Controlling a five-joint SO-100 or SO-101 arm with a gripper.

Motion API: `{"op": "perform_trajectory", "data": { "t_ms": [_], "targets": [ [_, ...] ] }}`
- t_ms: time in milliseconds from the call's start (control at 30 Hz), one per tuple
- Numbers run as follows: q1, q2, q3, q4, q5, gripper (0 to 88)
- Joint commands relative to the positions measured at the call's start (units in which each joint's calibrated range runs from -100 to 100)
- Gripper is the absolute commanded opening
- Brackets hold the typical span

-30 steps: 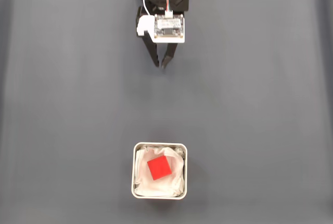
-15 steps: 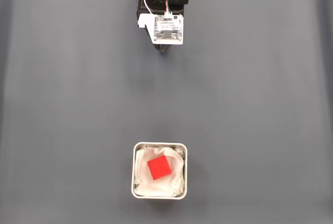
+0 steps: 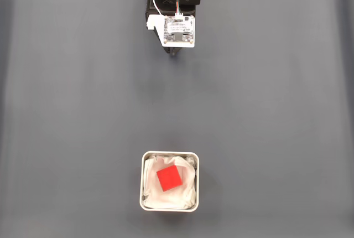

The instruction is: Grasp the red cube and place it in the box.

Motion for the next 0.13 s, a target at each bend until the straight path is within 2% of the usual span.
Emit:
{"op": "perform_trajectory", "data": {
  "t_ms": [0,100],
  "targets": [
    [-0.6,0.1,0.5,1.3,0.2,0.2],
    [-0.6,0.1,0.5,1.3,0.2,0.2]
  ]
}}
